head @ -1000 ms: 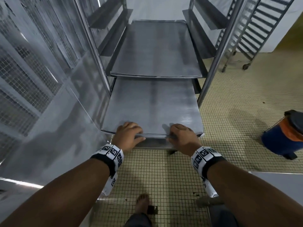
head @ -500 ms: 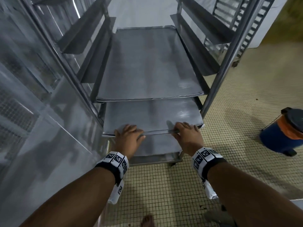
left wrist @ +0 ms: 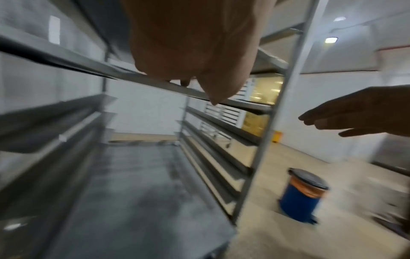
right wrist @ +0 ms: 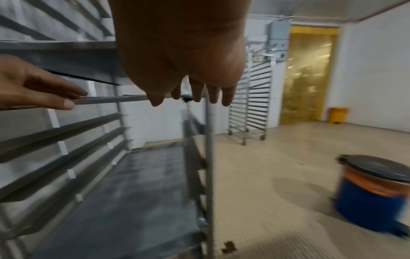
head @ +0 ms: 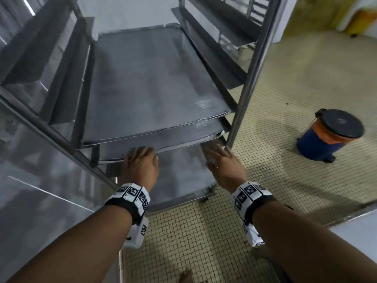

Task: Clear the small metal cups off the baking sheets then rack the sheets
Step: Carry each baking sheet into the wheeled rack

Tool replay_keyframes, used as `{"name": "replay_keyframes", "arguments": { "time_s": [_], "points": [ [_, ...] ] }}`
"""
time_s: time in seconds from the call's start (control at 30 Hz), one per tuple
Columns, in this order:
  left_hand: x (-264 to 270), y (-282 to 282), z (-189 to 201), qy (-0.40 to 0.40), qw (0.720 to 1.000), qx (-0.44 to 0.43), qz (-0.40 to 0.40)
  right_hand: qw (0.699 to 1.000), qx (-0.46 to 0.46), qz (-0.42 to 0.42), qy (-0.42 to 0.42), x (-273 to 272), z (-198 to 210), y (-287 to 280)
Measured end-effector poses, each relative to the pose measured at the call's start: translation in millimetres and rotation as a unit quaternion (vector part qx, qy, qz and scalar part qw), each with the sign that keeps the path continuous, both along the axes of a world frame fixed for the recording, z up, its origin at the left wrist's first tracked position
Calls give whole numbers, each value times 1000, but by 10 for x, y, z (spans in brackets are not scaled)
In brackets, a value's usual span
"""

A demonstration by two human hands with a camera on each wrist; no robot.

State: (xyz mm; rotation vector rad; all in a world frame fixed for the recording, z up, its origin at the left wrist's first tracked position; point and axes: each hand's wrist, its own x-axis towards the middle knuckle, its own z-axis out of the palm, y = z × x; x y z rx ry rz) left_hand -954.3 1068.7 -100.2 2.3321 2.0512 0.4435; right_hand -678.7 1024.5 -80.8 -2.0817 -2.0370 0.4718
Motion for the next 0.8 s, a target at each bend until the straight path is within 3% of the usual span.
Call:
{"name": "replay_keyframes", "arguments": {
  "time_s": [0.17, 0.3, 0.5, 0.63, 0.8],
  "points": [
    [995, -395, 53, -53, 991, -77, -99, 991, -29, -127, 6, 948, 73, -886],
    [2137, -792, 259, -117, 954, -174, -214, 963, -16, -267, 16, 1892, 271, -1802],
    [3884, -1862, 549, -117, 886, -278, -351, 879, -2, -476, 25, 3145, 421, -3728],
    [4799, -2672, 483, -152, 828, -364, -399, 814, -21, -578, 43, 3699, 374, -5011],
    [5493, -3274, 214, -111, 807, -432, -388, 752, -71, -651, 79, 4202, 241, -6196]
  ]
}}
